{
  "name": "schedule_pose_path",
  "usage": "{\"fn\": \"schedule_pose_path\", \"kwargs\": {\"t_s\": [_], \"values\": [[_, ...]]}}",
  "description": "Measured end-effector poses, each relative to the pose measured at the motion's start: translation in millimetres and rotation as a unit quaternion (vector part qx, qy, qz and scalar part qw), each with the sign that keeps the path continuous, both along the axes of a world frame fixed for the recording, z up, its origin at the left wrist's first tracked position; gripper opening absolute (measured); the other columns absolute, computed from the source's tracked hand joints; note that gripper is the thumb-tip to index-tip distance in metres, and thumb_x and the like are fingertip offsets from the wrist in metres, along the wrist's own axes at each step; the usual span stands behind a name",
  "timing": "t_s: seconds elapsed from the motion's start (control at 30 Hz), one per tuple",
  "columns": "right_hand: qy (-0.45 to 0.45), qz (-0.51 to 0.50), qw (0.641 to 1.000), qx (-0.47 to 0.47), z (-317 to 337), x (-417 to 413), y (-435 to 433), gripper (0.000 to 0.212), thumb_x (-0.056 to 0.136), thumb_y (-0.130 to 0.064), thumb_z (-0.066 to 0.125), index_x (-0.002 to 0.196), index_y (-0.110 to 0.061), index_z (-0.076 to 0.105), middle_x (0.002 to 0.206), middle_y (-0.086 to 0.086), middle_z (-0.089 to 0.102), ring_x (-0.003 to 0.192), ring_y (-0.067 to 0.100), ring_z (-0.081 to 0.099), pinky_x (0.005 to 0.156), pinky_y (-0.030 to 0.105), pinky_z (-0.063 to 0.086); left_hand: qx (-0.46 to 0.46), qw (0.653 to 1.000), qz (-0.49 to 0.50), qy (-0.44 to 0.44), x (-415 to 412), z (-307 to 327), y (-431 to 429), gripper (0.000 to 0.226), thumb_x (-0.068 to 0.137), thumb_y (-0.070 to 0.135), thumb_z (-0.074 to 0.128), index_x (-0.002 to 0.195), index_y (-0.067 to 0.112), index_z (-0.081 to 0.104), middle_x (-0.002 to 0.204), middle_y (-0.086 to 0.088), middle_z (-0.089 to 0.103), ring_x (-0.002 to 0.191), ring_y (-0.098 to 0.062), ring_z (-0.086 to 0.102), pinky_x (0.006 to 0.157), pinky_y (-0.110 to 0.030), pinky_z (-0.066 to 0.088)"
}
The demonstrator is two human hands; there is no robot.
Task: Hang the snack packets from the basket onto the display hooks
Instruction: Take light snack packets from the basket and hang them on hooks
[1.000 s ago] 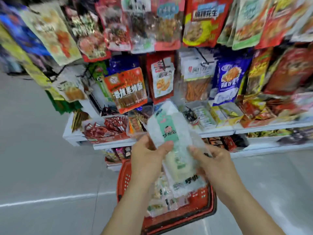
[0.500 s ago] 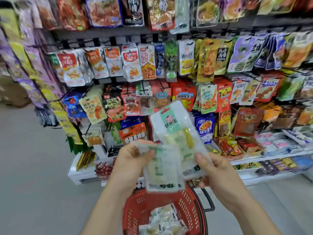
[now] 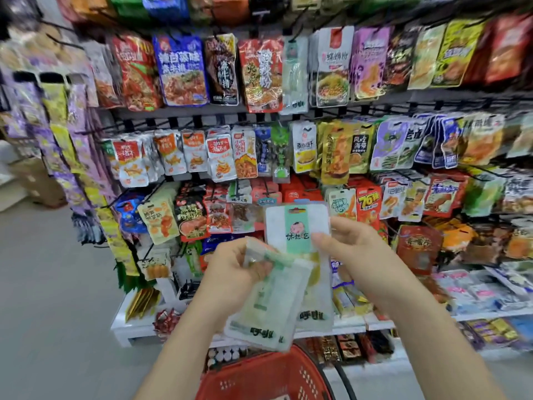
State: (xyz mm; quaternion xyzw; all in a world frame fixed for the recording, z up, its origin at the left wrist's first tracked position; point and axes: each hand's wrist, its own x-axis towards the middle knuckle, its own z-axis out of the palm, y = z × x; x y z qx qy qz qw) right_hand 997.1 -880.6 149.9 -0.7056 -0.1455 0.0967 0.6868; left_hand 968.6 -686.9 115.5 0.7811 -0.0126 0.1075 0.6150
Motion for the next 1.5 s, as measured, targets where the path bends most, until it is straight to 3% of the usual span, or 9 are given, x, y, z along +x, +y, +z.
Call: {"fn": "schedule_pose_path", "kwargs": {"t_s": [0.1,0.4,0.57,0.7,0.8,0.93,1.03,1.33,1.5], "values": [[-0.057,-0.032,0.998,0.002,5.0,26.6,-8.6,0.016,0.094,-0.014,0.059,0.095,-0.022,0.073,0.088,-0.001,0.077,0.071,0.010,0.072,0.059,0.029,0.058,-0.014,0.999,0.029,0.017,17.9,5.4,-27.0,0.035,0.086,-0.004,0.064,0.069,0.026,0.072,0.082,0.007,0.075,0.083,-0.013,0.069,0.074,-0.029,0.056],[-0.111,-0.122,0.986,0.016,11.6,110.4,-73.8,0.022,0.092,-0.012,0.062,0.098,-0.033,0.059,0.079,0.004,0.071,0.067,0.022,0.071,0.057,0.038,0.060,-0.242,0.956,0.163,-0.013,85.2,24.2,-62.5,0.028,0.083,0.000,0.067,0.109,0.010,0.064,0.093,-0.006,0.075,0.082,-0.024,0.073,0.070,-0.040,0.058],[-0.239,-0.072,0.968,-0.035,12.0,132.4,-70.4,0.045,0.094,-0.008,0.058,0.109,-0.049,0.048,0.080,0.006,0.070,0.049,0.033,0.059,0.045,0.046,0.052,-0.207,0.951,0.228,-0.023,102.5,26.4,-64.9,0.043,0.084,0.002,0.068,0.113,0.030,0.053,0.089,-0.004,0.075,0.081,-0.026,0.072,0.071,-0.048,0.059],[-0.224,-0.065,0.972,-0.038,9.2,154.2,-61.1,0.034,0.099,-0.006,0.050,0.082,-0.026,0.071,0.072,0.011,0.068,0.058,0.038,0.064,0.046,0.047,0.055,-0.143,0.951,0.275,-0.025,112.1,33.9,-48.6,0.052,0.086,0.007,0.069,0.127,0.030,0.047,0.090,-0.003,0.074,0.078,-0.021,0.072,0.069,-0.044,0.060],[-0.151,-0.062,0.987,-0.008,5.9,164.2,-41.6,0.038,0.098,-0.002,0.048,0.079,-0.023,0.074,0.082,0.012,0.071,0.078,0.048,0.064,0.058,0.019,0.056,-0.161,0.954,0.253,-0.029,121.2,41.7,-38.1,0.042,0.086,0.002,0.067,0.120,0.024,0.055,0.093,-0.002,0.075,0.079,-0.021,0.073,0.069,-0.044,0.060],[-0.119,-0.009,0.990,-0.072,9.3,164.2,-12.9,0.014,0.088,-0.032,0.067,0.101,-0.029,0.073,0.104,-0.014,0.070,0.095,0.005,0.066,0.080,0.019,0.049,-0.134,0.972,0.192,-0.025,133.0,45.1,-34.8,0.037,0.086,-0.002,0.065,0.105,0.029,0.058,0.096,-0.004,0.074,0.082,-0.023,0.072,0.071,-0.048,0.060],[-0.112,-0.027,0.991,-0.061,14.1,166.8,11.2,0.005,0.084,-0.030,0.074,0.082,-0.033,0.070,0.081,-0.028,0.065,0.081,-0.016,0.059,0.071,0.008,0.046,-0.134,0.981,0.142,-0.023,138.6,45.8,-37.2,0.040,0.088,-0.006,0.062,0.110,0.027,0.056,0.087,0.002,0.075,0.077,-0.019,0.073,0.062,-0.037,0.060],[-0.157,-0.114,0.979,-0.060,15.1,174.1,42.2,0.018,0.074,-0.031,0.082,0.066,-0.018,0.074,0.061,-0.011,0.069,0.061,0.018,0.063,0.064,0.034,0.051,-0.110,0.974,0.182,-0.074,155.0,61.3,-9.3,0.009,0.079,0.014,0.077,0.085,0.011,0.071,0.079,-0.006,0.075,0.075,-0.029,0.072,0.067,-0.048,0.059],[-0.040,-0.040,0.998,0.041,23.3,179.0,35.4,0.012,0.090,-0.013,0.065,0.095,-0.010,0.076,0.072,-0.001,0.073,0.062,0.016,0.066,0.064,0.031,0.059,-0.072,0.972,0.208,-0.078,156.7,61.5,19.3,0.013,0.077,0.011,0.078,0.072,0.022,0.073,0.079,-0.002,0.074,0.075,-0.024,0.071,0.066,-0.039,0.059]]}}
